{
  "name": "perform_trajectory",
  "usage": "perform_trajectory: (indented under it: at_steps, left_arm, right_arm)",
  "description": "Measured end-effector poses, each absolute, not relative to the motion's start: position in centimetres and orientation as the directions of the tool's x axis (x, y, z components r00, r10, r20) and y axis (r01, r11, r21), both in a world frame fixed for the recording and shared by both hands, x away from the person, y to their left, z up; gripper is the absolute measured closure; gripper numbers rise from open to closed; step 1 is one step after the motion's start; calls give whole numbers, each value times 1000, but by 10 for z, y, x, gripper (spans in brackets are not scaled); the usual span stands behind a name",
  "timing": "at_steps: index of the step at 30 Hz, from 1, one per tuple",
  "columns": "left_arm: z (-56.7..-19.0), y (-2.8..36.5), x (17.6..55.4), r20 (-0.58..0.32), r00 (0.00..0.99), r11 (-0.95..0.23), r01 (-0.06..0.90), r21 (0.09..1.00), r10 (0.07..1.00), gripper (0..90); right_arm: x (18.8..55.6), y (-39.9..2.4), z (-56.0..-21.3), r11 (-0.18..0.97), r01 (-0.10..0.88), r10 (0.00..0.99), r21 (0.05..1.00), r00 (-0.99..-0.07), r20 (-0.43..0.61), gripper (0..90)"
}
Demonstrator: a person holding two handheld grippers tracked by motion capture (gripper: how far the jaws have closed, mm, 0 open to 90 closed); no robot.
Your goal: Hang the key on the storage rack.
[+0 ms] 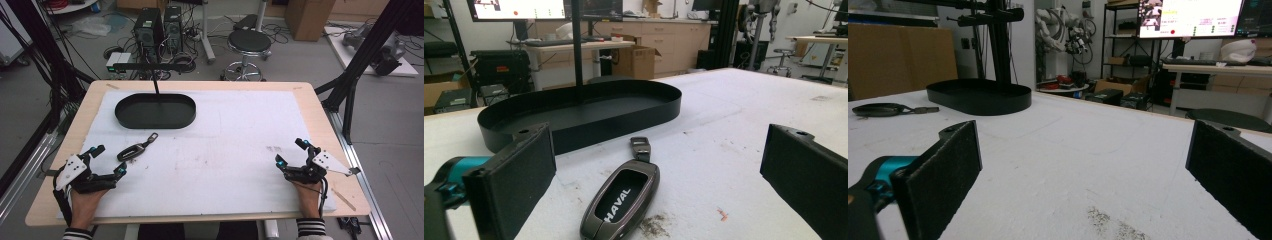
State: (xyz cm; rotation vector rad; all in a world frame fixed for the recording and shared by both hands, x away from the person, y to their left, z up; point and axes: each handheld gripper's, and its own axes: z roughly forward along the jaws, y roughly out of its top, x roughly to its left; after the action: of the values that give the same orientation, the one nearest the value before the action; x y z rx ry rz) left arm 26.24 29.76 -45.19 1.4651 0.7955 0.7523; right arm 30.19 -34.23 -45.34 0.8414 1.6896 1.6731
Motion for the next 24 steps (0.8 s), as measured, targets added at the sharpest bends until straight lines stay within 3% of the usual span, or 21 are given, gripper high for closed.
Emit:
perform_trajectory:
  at_steps: [19,24]
  left_arm:
    - [-451,300,265,-43,541,11,62,998,840,17]
    - [-448,302,268,-43,605,11,56,998,795,17]
  right_arm:
    - [300,-341,-453,4,18,790,1000,-612,8,3]
    - [300,-341,-453,4,20,791,1000,-612,9,3]
